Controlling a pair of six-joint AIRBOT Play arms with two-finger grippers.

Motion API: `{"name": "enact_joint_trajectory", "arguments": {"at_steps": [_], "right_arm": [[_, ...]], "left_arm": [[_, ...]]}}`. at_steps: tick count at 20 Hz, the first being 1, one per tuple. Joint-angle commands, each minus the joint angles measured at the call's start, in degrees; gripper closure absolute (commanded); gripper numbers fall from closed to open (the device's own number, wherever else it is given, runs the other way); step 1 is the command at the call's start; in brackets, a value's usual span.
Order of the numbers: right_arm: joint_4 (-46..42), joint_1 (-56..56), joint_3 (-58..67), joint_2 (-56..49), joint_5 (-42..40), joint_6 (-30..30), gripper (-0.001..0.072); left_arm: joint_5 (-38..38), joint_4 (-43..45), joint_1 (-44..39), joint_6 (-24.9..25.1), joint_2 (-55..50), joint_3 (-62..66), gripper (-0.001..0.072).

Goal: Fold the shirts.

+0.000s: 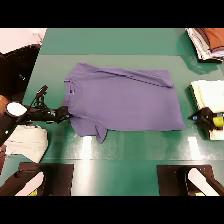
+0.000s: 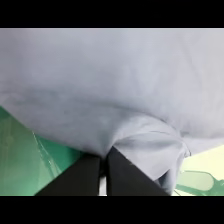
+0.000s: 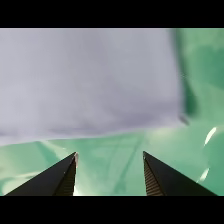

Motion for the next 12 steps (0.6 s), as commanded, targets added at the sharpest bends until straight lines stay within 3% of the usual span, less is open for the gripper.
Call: {"name": "enact_joint_trajectory", "arguments": {"at_steps": [1,6,11,12], "right_arm": [[0.15,-7.34,-11.61,-0.04,-5.64,0.13,0.0236],[10.19,-4.52,-14.86,-6.86,-15.39,-1.68,0.0271],[11.06,4.57,-9.49,-14.27,-20.2,-1.66,0.0297],[11.04,6.14,-8.07,-14.97,-20.33,-1.66,0.0444]], "left_arm": [[-0.72,0.28,-0.02,0.87,0.04,1.31,0.0683],[-0.81,0.15,-0.02,0.85,0.04,1.31,0.0683],[-1.01,0.2,-0.02,0.85,0.04,1.31,0.0683],[-1.16,0.2,-0.02,0.83,0.04,1.33,0.0684]]}}
